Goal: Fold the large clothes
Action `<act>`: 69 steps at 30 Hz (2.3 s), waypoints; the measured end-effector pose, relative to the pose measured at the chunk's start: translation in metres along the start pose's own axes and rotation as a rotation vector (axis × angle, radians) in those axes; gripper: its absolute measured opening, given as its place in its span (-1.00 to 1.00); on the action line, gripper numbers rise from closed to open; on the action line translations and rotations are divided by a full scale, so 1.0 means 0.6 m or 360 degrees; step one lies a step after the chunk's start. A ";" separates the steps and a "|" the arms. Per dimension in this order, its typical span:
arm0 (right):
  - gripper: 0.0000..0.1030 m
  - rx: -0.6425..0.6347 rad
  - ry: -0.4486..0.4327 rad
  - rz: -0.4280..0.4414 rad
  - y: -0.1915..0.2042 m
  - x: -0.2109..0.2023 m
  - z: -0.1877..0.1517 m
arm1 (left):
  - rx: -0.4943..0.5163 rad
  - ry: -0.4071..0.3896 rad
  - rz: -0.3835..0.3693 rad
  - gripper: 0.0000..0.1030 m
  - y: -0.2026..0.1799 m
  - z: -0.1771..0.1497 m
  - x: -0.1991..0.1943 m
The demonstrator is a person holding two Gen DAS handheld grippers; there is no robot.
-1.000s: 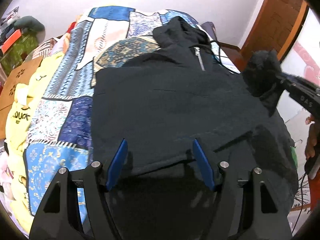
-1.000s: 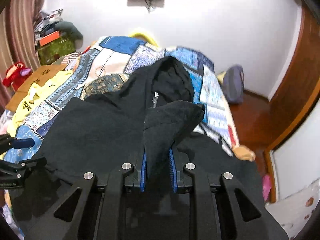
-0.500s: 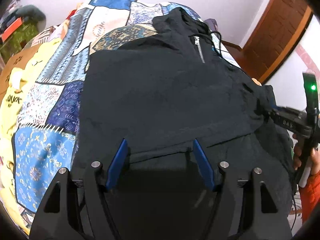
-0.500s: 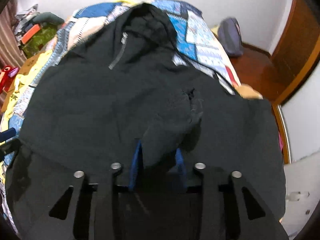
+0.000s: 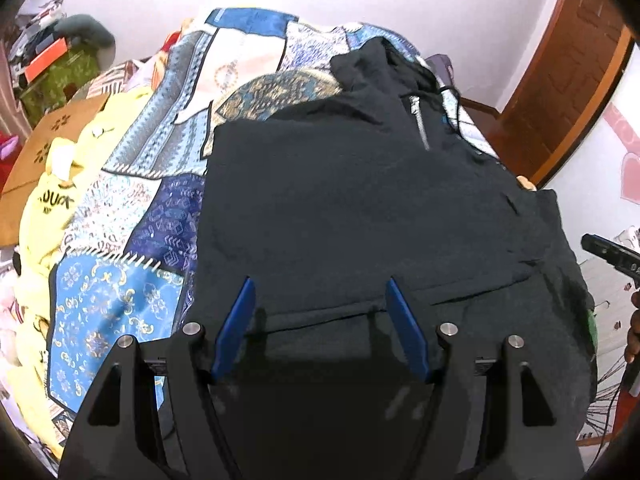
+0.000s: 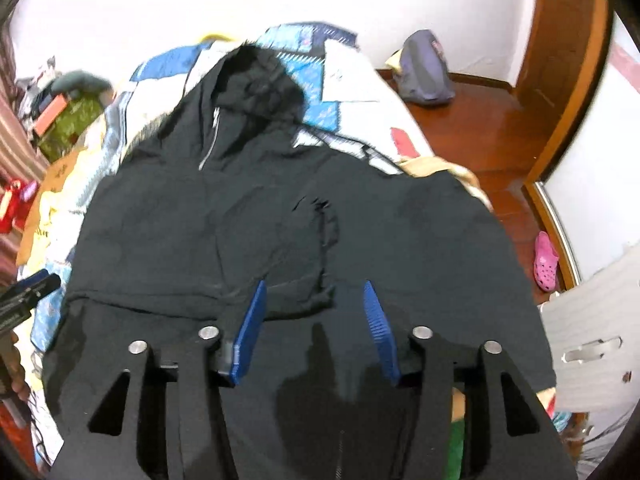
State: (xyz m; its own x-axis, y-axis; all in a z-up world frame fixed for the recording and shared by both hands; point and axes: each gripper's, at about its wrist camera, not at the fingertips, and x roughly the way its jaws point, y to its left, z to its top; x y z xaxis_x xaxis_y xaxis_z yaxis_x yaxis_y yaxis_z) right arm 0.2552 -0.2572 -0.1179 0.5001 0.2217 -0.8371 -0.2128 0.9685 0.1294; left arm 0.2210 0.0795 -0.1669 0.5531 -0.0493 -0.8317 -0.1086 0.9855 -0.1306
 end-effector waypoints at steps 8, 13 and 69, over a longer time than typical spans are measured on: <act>0.09 0.0170 -0.0109 -0.0103 -0.086 -0.063 -0.009 | 0.0138 -0.0096 -0.0047 0.29 -0.064 0.025 -0.032; 0.31 0.0324 -0.0099 -0.0169 -0.150 -0.072 -0.041 | 0.0195 -0.0135 -0.0098 0.29 -0.109 0.043 -0.035; -0.79 -0.0152 0.0017 0.0109 0.136 0.080 0.038 | 0.0164 -0.0164 -0.0028 0.29 -0.017 -0.014 -0.049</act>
State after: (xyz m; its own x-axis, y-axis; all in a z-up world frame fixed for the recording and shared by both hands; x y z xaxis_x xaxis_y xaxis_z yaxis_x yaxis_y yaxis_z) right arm 0.2806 -0.1648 -0.1353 0.4728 0.2851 -0.8338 -0.3253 0.9359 0.1355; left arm 0.1988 0.0697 -0.1459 0.6368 -0.0551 -0.7690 -0.0156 0.9963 -0.0843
